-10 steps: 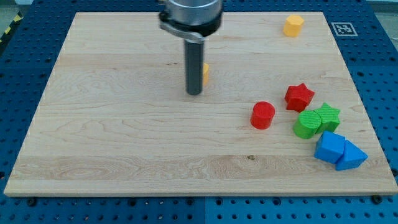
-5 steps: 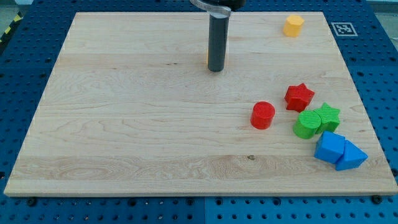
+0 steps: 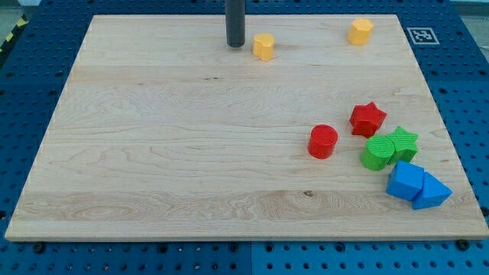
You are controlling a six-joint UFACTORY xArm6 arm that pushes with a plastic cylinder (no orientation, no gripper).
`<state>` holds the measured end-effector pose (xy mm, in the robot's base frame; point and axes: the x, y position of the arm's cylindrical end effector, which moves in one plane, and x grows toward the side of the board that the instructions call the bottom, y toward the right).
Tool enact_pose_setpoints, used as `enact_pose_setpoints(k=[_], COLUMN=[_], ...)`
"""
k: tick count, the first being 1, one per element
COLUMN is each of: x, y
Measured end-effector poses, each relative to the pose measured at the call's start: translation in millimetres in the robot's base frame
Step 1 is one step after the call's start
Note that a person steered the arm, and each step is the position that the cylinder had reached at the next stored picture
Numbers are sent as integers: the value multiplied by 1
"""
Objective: Slide the yellow heart closer to the yellow hexagon
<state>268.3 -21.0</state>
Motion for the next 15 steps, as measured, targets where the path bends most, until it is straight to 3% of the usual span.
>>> enact_pose_setpoints(k=[2,4,6,8,10,13,15], x=[28,16,18,43,74,122,99], y=[14,14,83,115,183,211,205])
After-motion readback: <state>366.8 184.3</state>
